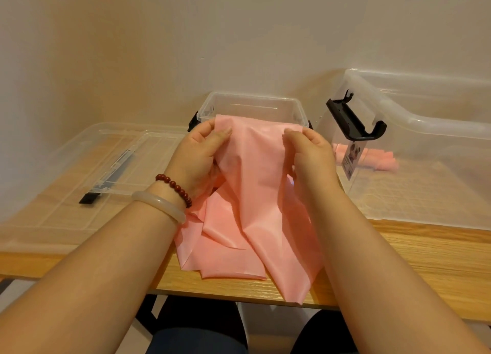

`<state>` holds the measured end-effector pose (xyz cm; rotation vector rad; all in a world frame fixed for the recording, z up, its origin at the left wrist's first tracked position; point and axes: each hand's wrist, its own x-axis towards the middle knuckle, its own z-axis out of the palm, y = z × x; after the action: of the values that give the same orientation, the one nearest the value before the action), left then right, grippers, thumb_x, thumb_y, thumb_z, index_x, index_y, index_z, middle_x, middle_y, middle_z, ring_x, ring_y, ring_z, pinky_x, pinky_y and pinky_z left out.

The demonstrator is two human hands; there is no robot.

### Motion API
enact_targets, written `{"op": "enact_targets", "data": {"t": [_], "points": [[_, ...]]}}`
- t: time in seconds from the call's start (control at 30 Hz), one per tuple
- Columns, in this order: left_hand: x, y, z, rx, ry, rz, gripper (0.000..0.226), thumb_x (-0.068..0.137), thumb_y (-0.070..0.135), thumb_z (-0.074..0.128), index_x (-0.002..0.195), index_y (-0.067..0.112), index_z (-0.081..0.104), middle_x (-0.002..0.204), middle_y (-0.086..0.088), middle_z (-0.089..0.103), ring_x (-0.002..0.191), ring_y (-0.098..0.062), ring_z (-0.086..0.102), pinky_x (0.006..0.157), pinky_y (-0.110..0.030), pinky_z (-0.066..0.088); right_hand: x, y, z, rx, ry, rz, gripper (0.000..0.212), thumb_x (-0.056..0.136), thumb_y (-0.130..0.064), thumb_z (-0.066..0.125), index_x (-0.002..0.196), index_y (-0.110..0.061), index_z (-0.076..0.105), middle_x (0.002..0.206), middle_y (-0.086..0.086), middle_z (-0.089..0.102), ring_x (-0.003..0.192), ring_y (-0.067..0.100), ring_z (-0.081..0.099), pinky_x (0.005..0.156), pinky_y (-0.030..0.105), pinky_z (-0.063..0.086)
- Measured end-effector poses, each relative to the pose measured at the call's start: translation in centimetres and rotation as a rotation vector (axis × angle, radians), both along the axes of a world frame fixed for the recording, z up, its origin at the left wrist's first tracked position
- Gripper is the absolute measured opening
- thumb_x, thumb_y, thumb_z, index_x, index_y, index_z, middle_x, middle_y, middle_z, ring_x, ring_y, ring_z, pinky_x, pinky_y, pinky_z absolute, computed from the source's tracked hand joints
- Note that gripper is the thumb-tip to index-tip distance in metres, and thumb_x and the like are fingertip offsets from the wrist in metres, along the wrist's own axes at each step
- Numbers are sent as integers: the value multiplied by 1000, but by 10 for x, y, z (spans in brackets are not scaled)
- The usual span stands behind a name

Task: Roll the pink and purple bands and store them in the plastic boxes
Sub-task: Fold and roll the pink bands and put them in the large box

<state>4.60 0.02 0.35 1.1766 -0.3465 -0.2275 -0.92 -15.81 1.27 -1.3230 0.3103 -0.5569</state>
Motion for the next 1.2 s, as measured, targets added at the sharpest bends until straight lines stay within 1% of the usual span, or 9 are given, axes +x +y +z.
{"op": "enact_targets", "data": {"t": [0.17, 0.37, 0.43, 0.5, 0.63, 0.73, 0.9, 1.07, 1.2], "points": [[13, 13, 27, 270, -188, 50, 57, 89, -5, 58, 137, 26, 51, 96, -1, 72, 76, -15, 68, 62, -28, 57, 14, -9, 25, -114, -2, -56, 33, 85, -8, 55, 115, -15, 66, 83, -1, 66, 61, 12, 58, 47, 20, 43], [42, -2, 52, 487, -362, 327, 41, 86, 8, 66, 115, 35, 62, 79, 12, 72, 75, -3, 67, 72, -24, 55, 45, -12, 51, -590, 34, -212, 45, 92, -10, 48, 135, -24, 52, 102, -6, 63, 86, 13, 62, 73, 26, 53], [50, -8, 52, 557, -409, 363, 31, 87, 13, 64, 111, 33, 63, 95, 6, 73, 89, -7, 68, 84, -29, 56, 56, -16, 54, -726, 109, -223, 49, 92, -8, 44, 138, -23, 49, 109, -2, 63, 91, 16, 61, 74, 28, 51], [56, -13, 50, 699, -439, 371, 36, 91, 23, 62, 126, 20, 59, 122, -1, 66, 111, -14, 62, 98, -35, 50, 65, -20, 55, -852, 251, -245, 49, 90, -9, 45, 137, -21, 52, 122, 3, 62, 108, 26, 58, 89, 41, 51], [51, -14, 42, 791, -507, 439, 44, 97, 22, 53, 140, 12, 49, 138, -5, 55, 126, -15, 52, 105, -22, 38, 66, -20, 44, -1049, 354, -245, 37, 89, -11, 56, 126, -10, 54, 125, 11, 56, 115, 33, 51, 90, 41, 47], [41, -8, 28, 818, -594, 499, 40, 96, 17, 53, 137, 15, 53, 138, -4, 54, 125, -13, 51, 99, -15, 34, 54, -14, 31, -1073, 203, -284, 36, 91, -15, 60, 125, -9, 50, 124, 9, 54, 116, 30, 49, 92, 40, 44], [30, 0, -2, 756, -574, 694, 34, 91, 17, 58, 125, 15, 61, 124, -1, 49, 121, -23, 47, 104, -29, 37, 29, -10, 3, -1058, 47, -445, 21, 89, -21, 61, 106, -10, 56, 111, 7, 55, 108, 27, 47, 90, 37, 39], [24, 1, -8, 720, -397, 687, 40, 86, 29, 69, 120, 15, 52, 118, 0, 50, 102, -13, 51, 87, -20, 40, 20, -11, -20, -1004, 158, -373, 30, 94, -37, 60, 88, -15, 41, 85, 4, 57, 77, 26, 54, 63, 37, 38], [20, -2, -12, 785, -265, 545, 44, 87, 31, 68, 122, 12, 48, 113, 2, 55, 101, -13, 55, 81, -18, 41, 19, -1, -27, -800, 191, -202, 32, 89, -31, 69, 84, -19, 39, 79, 1, 59, 74, 30, 64, 65, 45, 51]]}}
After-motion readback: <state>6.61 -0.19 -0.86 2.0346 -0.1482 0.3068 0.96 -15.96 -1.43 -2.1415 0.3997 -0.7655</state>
